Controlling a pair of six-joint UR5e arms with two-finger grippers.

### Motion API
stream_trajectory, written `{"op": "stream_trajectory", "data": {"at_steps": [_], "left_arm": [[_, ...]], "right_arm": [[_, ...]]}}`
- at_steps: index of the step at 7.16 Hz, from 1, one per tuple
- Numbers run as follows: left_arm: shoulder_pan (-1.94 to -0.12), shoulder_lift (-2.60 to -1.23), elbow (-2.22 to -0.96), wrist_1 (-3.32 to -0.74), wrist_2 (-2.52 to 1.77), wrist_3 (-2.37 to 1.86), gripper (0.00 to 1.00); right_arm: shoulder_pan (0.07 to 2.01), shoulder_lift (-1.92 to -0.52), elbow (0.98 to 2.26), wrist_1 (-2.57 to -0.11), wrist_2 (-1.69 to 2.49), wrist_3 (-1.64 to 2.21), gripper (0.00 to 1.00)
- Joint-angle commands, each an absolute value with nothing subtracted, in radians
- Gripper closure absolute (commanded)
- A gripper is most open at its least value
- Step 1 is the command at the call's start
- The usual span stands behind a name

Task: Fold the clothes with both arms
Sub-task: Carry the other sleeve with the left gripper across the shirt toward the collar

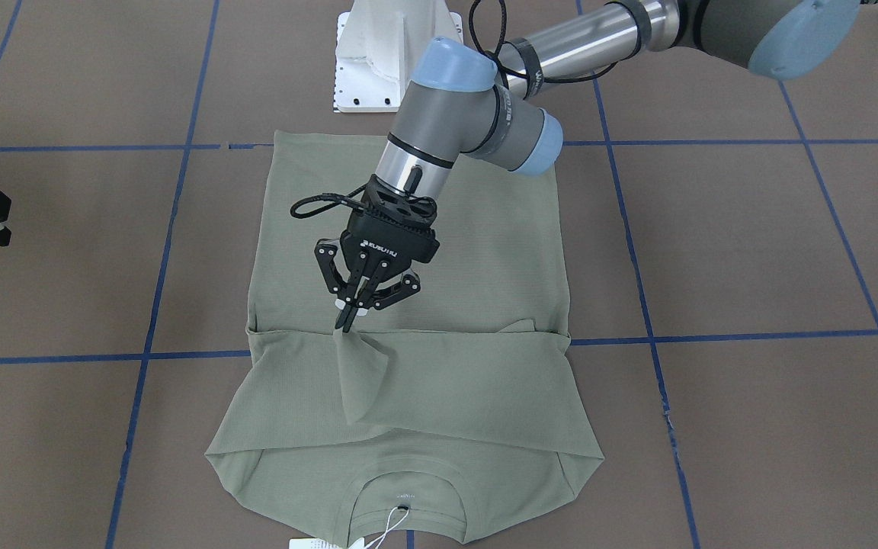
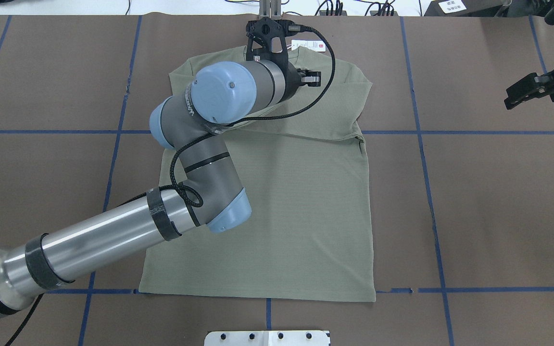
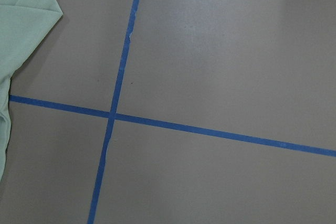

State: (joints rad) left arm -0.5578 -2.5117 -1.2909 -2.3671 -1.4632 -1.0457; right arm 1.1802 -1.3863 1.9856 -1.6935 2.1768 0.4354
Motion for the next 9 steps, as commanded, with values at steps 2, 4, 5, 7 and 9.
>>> {"op": "stream_trajectory", "data": {"at_steps": [2,4,5,7,9], "left_arm": [[-0.500,-2.522,-1.229,-2.516,-1.463,-0.956,0.10],[-0.480,-2.514,-1.245,-2.504,-1.463,-0.953,0.00],[-0.486,-2.499,-1.281,-2.441,-1.507,-0.953,0.00],[-0.572,-2.464,-1.423,-2.152,-1.685,-0.940,0.00],[-0.652,-2.334,-1.640,-1.902,-1.780,-0.834,0.00]], "right_arm": [[1.181,-1.382,1.985,-1.694,2.175,0.436,0.00],[1.180,-1.379,1.977,-1.694,2.174,0.437,0.00],[1.177,-1.367,1.977,-1.692,2.172,0.436,0.00],[1.131,-1.287,1.967,-1.674,2.172,0.442,0.00],[1.041,-1.214,1.904,-1.507,2.140,0.489,0.00]]}}
